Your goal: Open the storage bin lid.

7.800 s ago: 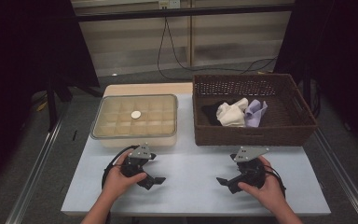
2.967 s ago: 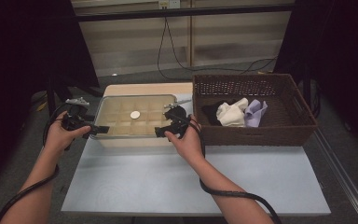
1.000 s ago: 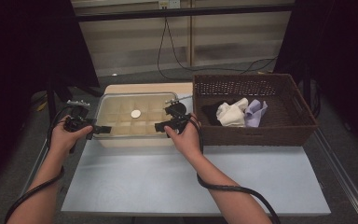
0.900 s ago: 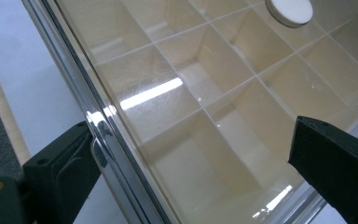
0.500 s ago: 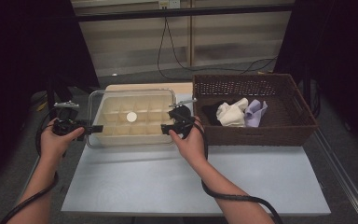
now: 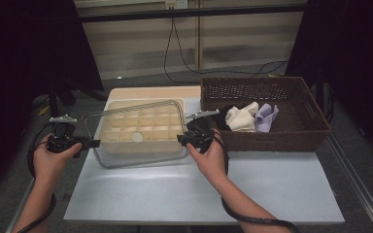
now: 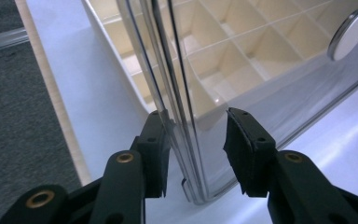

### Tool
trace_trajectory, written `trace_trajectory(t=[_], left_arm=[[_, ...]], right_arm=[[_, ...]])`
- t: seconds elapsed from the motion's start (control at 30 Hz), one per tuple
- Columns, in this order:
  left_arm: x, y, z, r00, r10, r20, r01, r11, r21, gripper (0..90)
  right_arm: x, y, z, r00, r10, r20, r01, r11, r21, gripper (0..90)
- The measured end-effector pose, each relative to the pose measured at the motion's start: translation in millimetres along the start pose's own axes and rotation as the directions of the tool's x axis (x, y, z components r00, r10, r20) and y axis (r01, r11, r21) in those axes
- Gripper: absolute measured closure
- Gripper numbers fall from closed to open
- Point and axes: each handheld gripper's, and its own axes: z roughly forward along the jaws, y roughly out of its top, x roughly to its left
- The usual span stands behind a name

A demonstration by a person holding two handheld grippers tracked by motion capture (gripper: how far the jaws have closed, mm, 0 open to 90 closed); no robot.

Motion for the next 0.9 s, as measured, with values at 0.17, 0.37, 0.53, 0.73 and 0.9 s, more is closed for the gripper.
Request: trace_trajectory(t=[0.17, 0.37, 0.53, 0.73, 0.9], left_arm=[[-11.5, -2.8, -2.5, 0.9993, 0.033, 0.020, -0.033, 0.9995, 0.000, 61.5], [-29.5, -7.1, 4.1, 0.9972, 0.050, 0.056, -0.050, 0.9987, 0.008, 61.6], [-40.4, -9.5, 10.9, 0.9949, 0.056, 0.083, -0.058, 0.9982, 0.015, 61.4], [-51.3, -7.6, 17.9, 0.9910, 0.105, 0.083, -0.107, 0.9939, 0.027, 60.3], [-54.4, -9.4, 27.6, 0.9890, 0.132, 0.068, -0.134, 0.9905, 0.030, 58.1]], right_arm=[[-4.9, -10.8, -12.5, 0.9995, 0.014, -0.027, -0.014, 1.000, -0.002, 68.6], [-15.9, -26.9, -24.8, 0.9980, 0.052, -0.038, -0.051, 0.999, 0.016, 68.6], [-24.7, -43.4, -35.2, 0.9956, 0.080, -0.050, -0.078, 0.996, 0.033, 69.2], [-32.4, -56.3, -43.5, 0.9938, 0.095, -0.058, -0.094, 0.995, 0.033, 69.3], [-33.4, -62.7, -44.1, 0.9975, 0.059, -0.038, -0.058, 0.998, 0.029, 69.2]])
